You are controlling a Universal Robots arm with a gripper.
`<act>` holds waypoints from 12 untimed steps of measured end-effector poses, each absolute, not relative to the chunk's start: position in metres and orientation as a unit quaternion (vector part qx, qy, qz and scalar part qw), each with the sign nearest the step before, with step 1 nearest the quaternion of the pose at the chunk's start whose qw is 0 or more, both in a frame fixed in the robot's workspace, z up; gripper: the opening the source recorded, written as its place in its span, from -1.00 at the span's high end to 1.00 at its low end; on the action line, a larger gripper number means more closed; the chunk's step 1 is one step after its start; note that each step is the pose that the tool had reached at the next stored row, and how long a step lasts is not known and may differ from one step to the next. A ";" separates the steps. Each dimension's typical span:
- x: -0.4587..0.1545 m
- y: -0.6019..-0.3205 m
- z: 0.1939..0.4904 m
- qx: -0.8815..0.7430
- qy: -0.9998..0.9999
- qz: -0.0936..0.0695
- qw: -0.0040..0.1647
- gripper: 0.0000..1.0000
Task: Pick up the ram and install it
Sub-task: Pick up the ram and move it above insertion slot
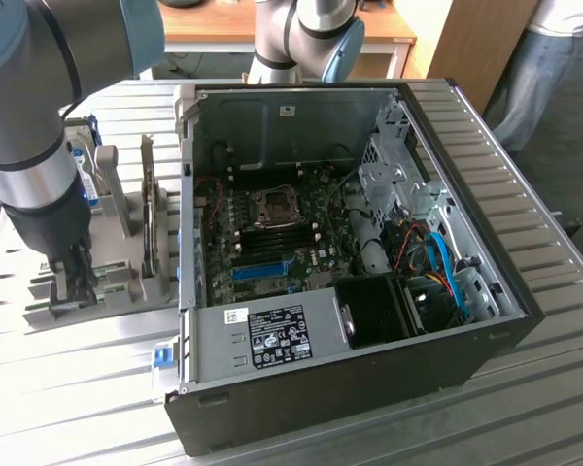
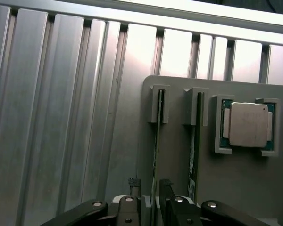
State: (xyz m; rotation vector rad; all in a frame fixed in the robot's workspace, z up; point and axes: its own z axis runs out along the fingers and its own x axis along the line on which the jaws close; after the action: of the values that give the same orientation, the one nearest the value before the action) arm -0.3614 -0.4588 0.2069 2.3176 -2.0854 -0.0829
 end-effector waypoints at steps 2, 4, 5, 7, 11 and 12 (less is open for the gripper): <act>-0.361 -0.459 0.207 0.743 -0.669 -0.027 0.012 0.40; -0.361 -0.459 0.207 0.743 -0.669 -0.027 0.012 0.40; -0.361 -0.458 0.207 0.743 -0.669 -0.027 0.011 0.40; -0.361 -0.457 0.207 0.743 -0.669 -0.027 0.011 0.40; -0.361 -0.456 0.207 0.743 -0.669 -0.027 0.011 0.40; -0.361 -0.456 0.206 0.743 -0.669 -0.027 0.012 0.40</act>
State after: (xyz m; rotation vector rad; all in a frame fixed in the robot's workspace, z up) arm -0.3614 -0.4558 0.2063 2.3175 -2.0851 -0.0829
